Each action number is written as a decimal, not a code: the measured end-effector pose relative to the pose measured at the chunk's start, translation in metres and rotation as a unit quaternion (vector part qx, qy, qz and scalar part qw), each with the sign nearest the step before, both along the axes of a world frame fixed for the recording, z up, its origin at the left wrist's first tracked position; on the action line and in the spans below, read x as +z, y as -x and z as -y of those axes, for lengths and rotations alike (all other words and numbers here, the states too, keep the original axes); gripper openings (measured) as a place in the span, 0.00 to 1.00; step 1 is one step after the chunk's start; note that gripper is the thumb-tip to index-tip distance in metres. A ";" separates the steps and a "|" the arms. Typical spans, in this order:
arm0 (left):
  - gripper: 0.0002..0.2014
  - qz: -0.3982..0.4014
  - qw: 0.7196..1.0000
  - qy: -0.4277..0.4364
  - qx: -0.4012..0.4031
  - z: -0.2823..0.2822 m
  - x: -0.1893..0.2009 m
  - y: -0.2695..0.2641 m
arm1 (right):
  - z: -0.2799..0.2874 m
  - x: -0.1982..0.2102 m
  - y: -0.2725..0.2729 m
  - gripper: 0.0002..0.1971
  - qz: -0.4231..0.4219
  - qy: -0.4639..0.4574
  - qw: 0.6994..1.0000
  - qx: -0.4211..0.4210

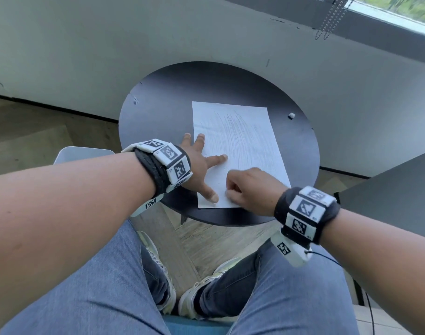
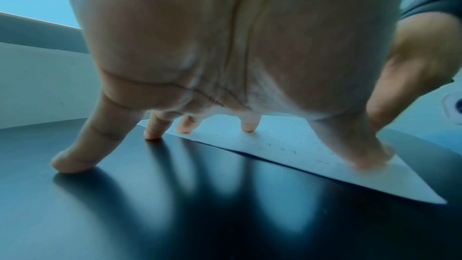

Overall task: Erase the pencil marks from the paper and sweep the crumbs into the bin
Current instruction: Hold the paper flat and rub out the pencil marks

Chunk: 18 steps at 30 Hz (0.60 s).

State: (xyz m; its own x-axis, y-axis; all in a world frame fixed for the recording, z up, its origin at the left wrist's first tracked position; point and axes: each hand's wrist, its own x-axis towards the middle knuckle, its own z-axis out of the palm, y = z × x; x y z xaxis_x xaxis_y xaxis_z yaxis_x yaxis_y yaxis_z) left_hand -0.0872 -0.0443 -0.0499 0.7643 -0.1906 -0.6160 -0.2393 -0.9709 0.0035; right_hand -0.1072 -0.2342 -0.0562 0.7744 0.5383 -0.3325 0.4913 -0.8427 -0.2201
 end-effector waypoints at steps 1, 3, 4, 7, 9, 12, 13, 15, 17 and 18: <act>0.61 0.005 1.000 -0.006 -0.004 0.001 -0.001 0.001 | 0.001 -0.001 0.006 0.07 -0.003 0.003 1.000 0.013; 0.63 0.010 1.000 -0.012 -0.009 0.003 -0.001 0.002 | 0.000 -0.001 0.002 0.06 -0.004 0.005 1.000 0.015; 0.63 0.011 1.000 -0.012 -0.011 0.004 0.000 0.002 | 0.000 0.000 -0.007 0.06 -0.001 0.002 1.000 0.001; 0.63 0.008 1.000 -0.013 -0.011 0.005 0.003 0.002 | 0.000 0.001 -0.043 0.06 0.018 -0.011 0.997 -0.072; 0.62 0.008 1.000 -0.013 -0.010 0.005 0.004 0.002 | -0.001 0.001 -0.062 0.05 0.033 -0.007 0.994 -0.103; 0.63 0.009 1.000 -0.015 -0.012 0.005 0.004 0.001 | -0.002 -0.001 -0.062 0.05 0.040 0.003 0.993 -0.108; 0.63 0.009 1.000 -0.016 -0.012 0.005 0.004 0.001 | -0.002 -0.001 -0.054 0.05 0.035 0.003 0.994 -0.101; 0.64 0.005 1.000 -0.017 -0.009 0.007 0.004 0.001 | 0.001 -0.003 -0.029 0.06 0.021 0.000 0.997 -0.079; 0.65 0.003 1.000 -0.015 -0.004 0.007 0.004 0.001 | 0.005 -0.003 -0.003 0.07 0.006 0.001 0.999 -0.052; 0.65 0.004 1.000 -0.014 -0.004 0.007 0.003 0.001 | 0.006 -0.004 0.004 0.07 0.003 0.003 0.999 -0.045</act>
